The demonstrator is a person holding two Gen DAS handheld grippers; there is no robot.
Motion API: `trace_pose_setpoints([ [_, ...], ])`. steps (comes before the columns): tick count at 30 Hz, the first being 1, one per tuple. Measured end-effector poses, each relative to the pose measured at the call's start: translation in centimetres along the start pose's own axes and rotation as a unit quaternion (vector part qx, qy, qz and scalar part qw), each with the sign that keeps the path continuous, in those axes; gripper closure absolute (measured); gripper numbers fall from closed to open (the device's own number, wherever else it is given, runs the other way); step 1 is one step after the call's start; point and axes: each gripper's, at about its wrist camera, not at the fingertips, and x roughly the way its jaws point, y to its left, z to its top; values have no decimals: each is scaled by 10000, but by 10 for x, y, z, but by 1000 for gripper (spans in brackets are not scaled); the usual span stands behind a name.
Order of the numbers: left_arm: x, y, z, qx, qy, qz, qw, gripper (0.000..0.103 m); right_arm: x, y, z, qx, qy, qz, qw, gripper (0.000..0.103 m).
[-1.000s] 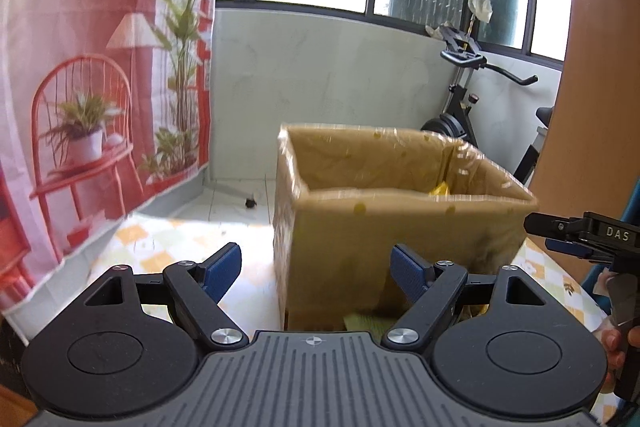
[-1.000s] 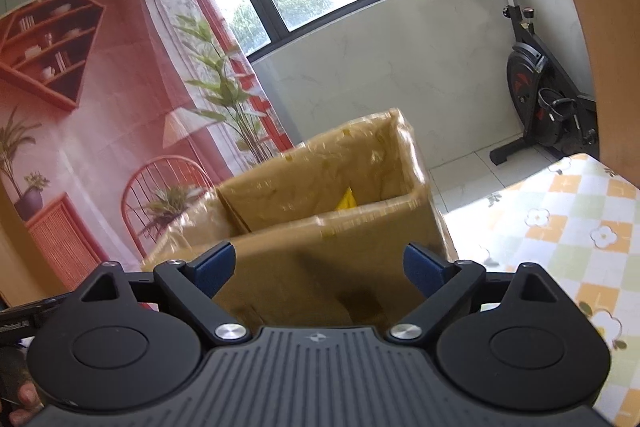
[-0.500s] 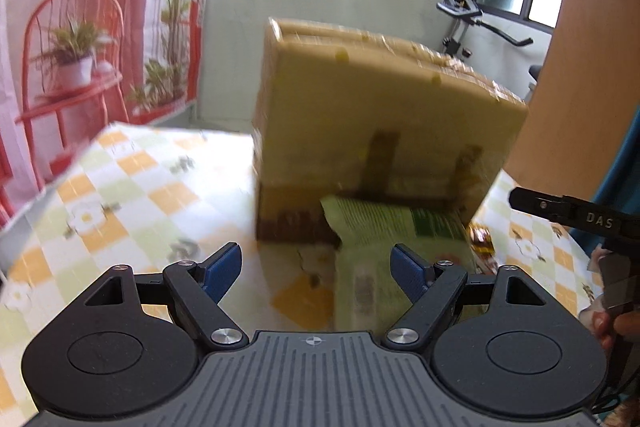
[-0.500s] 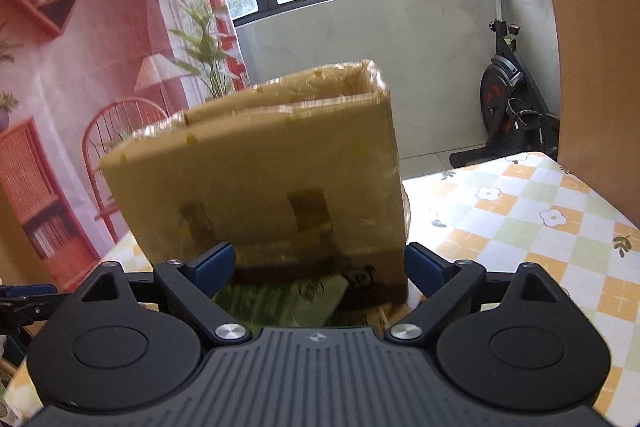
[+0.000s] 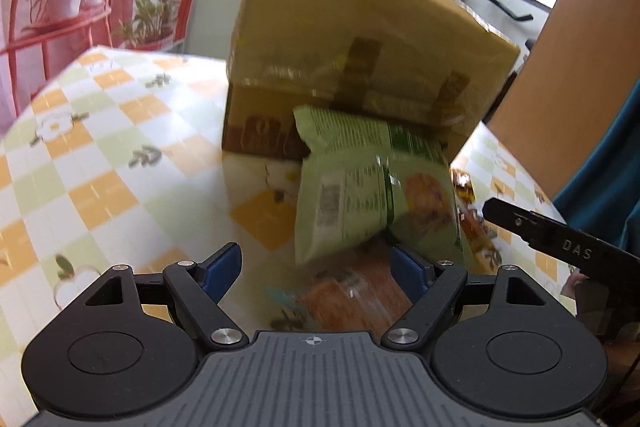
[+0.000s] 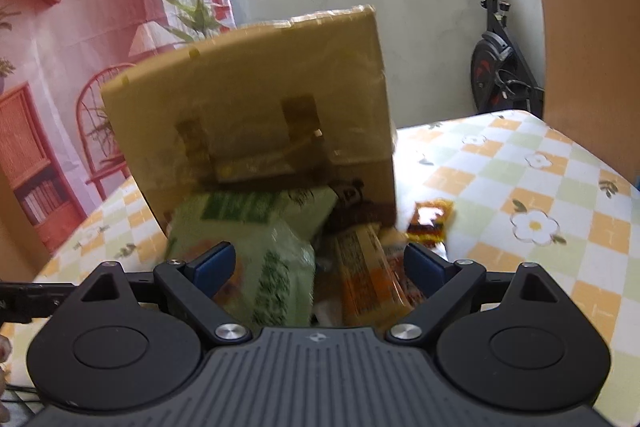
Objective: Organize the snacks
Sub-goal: 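Grasp the brown cake bag with the left tool while the right tool grasps the orange-white snack bar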
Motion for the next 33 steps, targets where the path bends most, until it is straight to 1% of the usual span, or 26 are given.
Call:
trace_pose_setpoints([
  [4,5,-7,-9,81,171,-70,9998,20,1,-3,-13,7,55,-213,9998,10],
  [11,14,-9,-15,36,385,-124,9992,20,11,2,-33,-309,348,-337,9983,10],
  [14,14,-9,-16,25,424,-137,9990,20,15,2,-38,-347,498,-308,9977,10],
  [16,13,-9,-16,12,424,-149,9990,20,18,5,-42,-459,644,-309,9964,10],
  [19,14,-9,-17,-37,471,-216,9987,20,18,13,-47,-676,745,-229,9947,10],
  [22,18,-8,-17,-93,678,-300,9972,20,18,21,-49,-932,845,-180,9919,10],
  [25,21,-5,-19,-205,840,-434,9953,21,18,26,-51,-1049,918,-191,9901,10],
  [30,22,-4,-22,-233,829,-602,9945,22,20,28,-53,-1115,1075,-219,9877,10],
  [33,24,-2,-24,-265,869,-662,9937,27,21,34,-54,-1250,1138,-142,9855,11],
])
